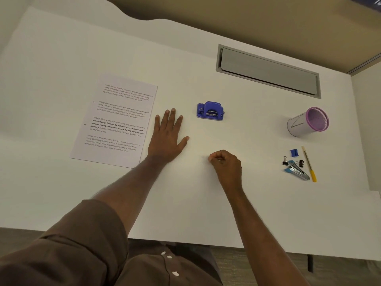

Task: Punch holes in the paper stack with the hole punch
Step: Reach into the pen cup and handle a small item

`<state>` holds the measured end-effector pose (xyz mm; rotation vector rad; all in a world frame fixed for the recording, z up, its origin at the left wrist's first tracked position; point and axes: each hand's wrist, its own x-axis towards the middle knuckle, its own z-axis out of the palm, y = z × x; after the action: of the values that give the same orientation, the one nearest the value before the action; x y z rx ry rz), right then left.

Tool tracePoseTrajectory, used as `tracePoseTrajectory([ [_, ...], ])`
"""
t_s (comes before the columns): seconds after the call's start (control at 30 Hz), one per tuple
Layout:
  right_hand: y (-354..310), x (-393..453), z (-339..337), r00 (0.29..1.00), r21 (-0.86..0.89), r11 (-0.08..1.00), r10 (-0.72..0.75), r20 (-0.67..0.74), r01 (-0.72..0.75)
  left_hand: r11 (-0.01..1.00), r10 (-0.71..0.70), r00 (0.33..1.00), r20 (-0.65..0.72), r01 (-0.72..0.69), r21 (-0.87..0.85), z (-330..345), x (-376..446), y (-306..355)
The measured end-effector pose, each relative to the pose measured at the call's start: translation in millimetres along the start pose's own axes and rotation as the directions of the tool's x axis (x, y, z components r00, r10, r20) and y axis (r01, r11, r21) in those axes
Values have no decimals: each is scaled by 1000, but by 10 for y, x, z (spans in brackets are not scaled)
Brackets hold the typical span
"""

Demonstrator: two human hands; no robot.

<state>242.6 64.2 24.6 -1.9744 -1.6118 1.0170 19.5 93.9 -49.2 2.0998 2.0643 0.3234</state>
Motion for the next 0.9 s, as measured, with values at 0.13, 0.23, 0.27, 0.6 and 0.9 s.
tracePoseTrajectory([
  [0.13,-38,42,28,956,-443,847,-264,128,294,1000,2,1000,-1,-2,1,0,-2,1],
  [0.23,-126,131,71,897,-588,678,-351,269,442,1000,2,1000,-1,-2,0,-12,-5,3],
  [0.27,-161,155,88,881,-619,627,-359,309,473,1000,1,1000,-2,-1,2,-15,-6,4],
  [0.6,-190,155,117,814,-708,425,-431,389,564,1000,-1,1000,-13,1,11,-4,-4,0],
  [0.9,-5,248,93,928,-508,778,-339,155,370,1000,13,999,-30,-13,19,56,1,-20],
])
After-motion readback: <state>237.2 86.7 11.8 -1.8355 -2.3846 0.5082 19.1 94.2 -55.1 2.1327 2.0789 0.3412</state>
